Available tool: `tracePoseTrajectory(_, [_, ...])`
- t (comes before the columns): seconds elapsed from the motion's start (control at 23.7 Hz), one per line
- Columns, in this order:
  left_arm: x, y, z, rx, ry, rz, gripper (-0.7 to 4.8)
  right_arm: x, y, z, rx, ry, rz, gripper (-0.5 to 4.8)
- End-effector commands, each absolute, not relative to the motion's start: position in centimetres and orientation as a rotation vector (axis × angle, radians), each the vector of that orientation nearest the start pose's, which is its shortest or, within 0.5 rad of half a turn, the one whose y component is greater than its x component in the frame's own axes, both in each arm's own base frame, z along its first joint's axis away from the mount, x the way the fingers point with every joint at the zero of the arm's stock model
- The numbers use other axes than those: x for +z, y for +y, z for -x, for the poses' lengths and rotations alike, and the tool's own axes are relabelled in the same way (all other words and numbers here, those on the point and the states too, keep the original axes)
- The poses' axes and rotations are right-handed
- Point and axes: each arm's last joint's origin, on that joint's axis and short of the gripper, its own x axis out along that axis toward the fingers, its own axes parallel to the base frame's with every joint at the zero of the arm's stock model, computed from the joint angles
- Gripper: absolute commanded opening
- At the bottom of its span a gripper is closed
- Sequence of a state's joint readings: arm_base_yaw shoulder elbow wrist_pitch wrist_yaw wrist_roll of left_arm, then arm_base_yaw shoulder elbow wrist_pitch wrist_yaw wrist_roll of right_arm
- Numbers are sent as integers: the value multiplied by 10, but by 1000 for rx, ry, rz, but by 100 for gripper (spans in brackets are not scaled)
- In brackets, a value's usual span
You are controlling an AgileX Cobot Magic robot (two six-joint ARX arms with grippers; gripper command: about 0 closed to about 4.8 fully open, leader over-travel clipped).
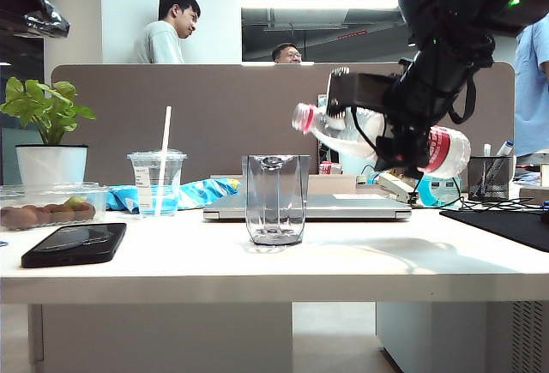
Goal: Pick up the mineral water bottle on the table and pour water into the mug until it's half full.
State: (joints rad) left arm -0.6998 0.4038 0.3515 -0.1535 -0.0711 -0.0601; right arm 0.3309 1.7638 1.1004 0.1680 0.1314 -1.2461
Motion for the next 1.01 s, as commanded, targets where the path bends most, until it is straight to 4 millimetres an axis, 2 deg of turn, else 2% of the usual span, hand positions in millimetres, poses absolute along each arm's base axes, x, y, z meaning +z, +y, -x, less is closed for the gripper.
tracePoseTrajectory(0.04, [237,-76,-93,-624,197,-17,-4,223,123,-368,440,240,1376,265])
tracePoseTrajectory(0.51, [237,-76,-93,-624,197,-17,-4,229,124,-370,396,183,1554,265])
tracePoseTrajectory(1.01, [237,-76,-93,-624,197,-17,-4,237,125,-373,338,101,1623,265])
